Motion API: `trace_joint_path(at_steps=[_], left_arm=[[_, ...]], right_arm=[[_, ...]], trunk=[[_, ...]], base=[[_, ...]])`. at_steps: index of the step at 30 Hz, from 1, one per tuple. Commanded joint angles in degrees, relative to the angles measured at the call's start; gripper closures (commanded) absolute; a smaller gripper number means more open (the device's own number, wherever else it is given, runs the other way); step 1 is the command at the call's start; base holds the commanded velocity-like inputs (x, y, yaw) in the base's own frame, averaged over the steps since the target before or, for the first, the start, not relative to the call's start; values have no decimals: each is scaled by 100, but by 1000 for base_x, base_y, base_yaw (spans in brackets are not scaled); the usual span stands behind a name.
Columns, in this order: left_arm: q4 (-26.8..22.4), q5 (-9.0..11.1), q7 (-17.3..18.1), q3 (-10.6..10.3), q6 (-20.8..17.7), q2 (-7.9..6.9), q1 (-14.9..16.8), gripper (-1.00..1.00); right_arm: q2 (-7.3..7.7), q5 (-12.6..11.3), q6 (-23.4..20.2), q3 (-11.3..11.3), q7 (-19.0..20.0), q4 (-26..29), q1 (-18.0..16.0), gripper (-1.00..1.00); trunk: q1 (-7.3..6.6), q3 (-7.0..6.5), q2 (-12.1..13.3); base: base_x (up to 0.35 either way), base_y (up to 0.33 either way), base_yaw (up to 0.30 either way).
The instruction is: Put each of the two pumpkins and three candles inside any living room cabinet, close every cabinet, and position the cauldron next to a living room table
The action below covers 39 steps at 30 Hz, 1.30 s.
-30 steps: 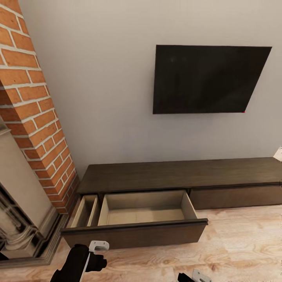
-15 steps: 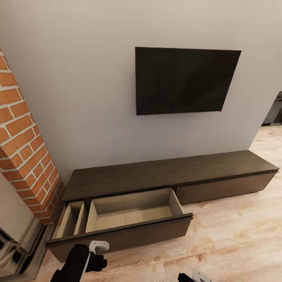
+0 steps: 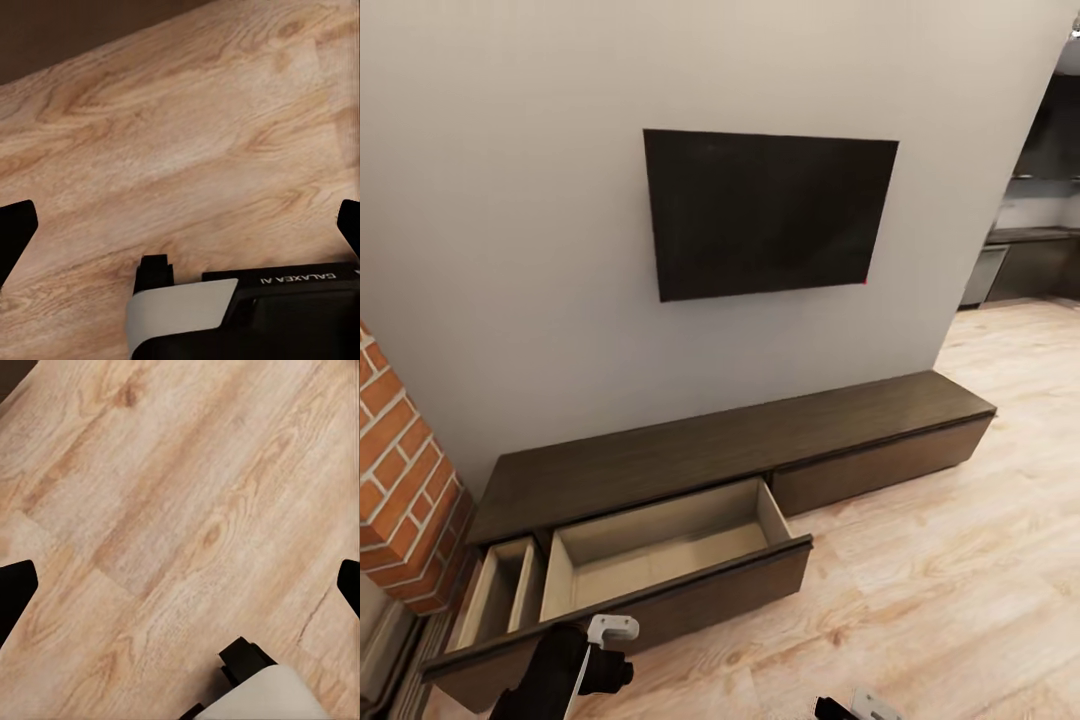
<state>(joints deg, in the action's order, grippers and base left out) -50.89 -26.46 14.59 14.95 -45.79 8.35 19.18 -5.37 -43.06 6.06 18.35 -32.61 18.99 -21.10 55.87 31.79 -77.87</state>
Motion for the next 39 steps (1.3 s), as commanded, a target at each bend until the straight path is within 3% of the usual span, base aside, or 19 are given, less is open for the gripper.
trace_joint_path(at_steps=[1,39], left_arm=[[0,1,0,0,0,0,1,-100],[0,1,0,-1,0,-8,3,-100]], right_arm=[[1,-1,0,-3,0,0,0,-100],[86,-101,-30,-144,-9,-21,0,-100]], trunk=[[-23,-19,42],[-857,-701,1566]], base=[[0,0,-280],[0,0,-286]])
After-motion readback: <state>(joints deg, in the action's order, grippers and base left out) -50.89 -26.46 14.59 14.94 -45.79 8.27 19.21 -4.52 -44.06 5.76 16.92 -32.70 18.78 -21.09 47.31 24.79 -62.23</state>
